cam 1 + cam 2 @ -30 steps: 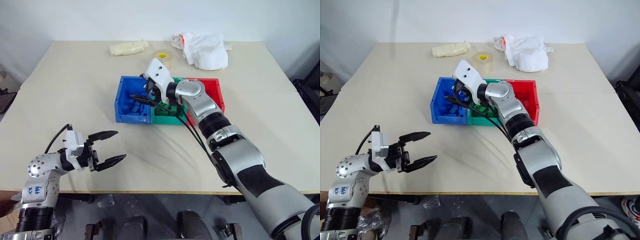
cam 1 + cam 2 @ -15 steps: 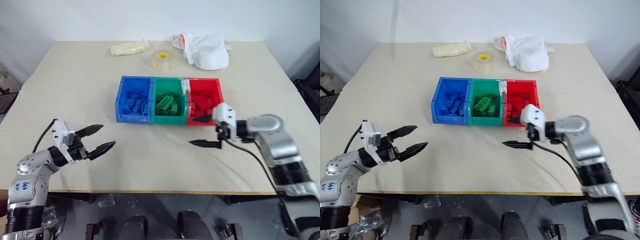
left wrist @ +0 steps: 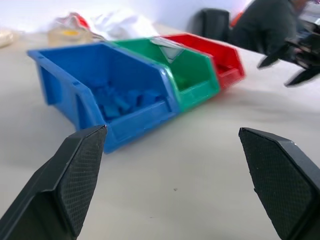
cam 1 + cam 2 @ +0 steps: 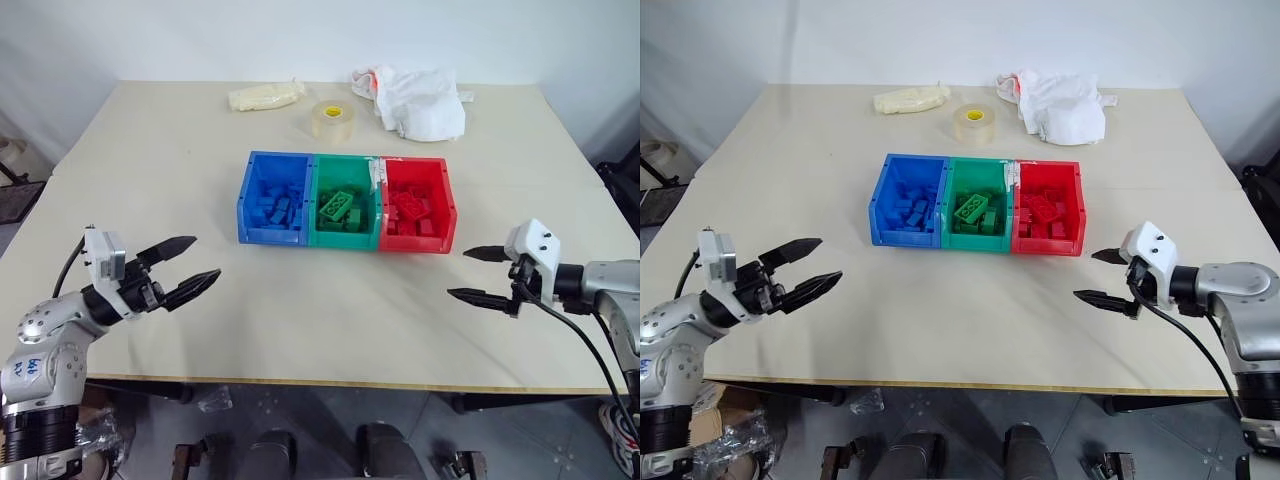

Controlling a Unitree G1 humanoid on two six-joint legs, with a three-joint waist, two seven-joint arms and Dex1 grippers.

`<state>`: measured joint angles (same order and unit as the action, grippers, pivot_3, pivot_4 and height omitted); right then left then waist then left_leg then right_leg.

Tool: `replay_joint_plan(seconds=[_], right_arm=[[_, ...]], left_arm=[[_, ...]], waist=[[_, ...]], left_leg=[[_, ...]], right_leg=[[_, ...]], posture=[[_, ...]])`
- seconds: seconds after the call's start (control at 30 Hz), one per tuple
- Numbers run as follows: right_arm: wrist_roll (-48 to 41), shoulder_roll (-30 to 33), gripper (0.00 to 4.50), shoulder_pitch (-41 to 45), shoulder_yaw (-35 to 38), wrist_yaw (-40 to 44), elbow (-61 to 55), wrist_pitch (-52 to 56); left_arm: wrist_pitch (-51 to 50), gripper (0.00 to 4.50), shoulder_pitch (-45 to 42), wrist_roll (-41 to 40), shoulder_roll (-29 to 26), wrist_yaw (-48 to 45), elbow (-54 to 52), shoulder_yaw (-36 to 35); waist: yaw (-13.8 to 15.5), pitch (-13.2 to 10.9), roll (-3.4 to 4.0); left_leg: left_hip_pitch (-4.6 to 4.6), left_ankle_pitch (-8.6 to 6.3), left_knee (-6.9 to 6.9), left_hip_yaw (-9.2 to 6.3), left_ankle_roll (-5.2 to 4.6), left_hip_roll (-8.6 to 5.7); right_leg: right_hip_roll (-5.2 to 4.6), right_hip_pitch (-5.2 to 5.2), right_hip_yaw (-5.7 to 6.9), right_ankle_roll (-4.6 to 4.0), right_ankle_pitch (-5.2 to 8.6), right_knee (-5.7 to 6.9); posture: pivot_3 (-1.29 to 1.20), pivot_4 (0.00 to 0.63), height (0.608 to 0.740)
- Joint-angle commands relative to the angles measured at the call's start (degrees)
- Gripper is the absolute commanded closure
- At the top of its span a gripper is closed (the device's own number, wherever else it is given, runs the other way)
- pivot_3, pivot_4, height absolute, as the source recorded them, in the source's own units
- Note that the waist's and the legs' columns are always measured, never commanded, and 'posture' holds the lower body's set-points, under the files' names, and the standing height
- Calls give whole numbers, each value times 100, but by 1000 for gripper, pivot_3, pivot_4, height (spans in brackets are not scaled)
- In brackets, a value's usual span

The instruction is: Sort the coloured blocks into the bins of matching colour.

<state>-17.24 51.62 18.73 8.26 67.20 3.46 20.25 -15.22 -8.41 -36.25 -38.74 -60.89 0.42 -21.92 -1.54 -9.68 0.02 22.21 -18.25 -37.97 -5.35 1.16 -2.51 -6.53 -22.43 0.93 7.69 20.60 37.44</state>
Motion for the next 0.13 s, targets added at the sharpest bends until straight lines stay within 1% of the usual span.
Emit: replay_joint_plan(seconds=[0.03, 0.1, 0.13], right_arm=[[-134, 142, 29, -71, 256, -73, -200, 41], [-143, 147, 29, -109, 297, -110, -229, 65], [-154, 132, 29, -113, 326, -157, -254, 92]], left_arm=[[208, 0, 56, -103, -95, -188, -118, -201], [269, 0, 54, -48, -180, -208, -73, -268], [187, 0, 31, 207, -299, -10, 29, -171]], waist=[[13, 0, 0], [16, 0, 0], [16, 0, 0]], left_leg=[[0, 0, -2, 0, 0, 0], [1, 0, -5, 0, 0, -1], [1, 0, -5, 0, 0, -1]], right_leg=[[0, 1, 1, 0, 0, 1], [0, 3, 0, 0, 0, -1], [-1, 4, 0, 0, 0, -2]], posture=[[0, 150, 740], [0, 150, 740], [0, 150, 740]])
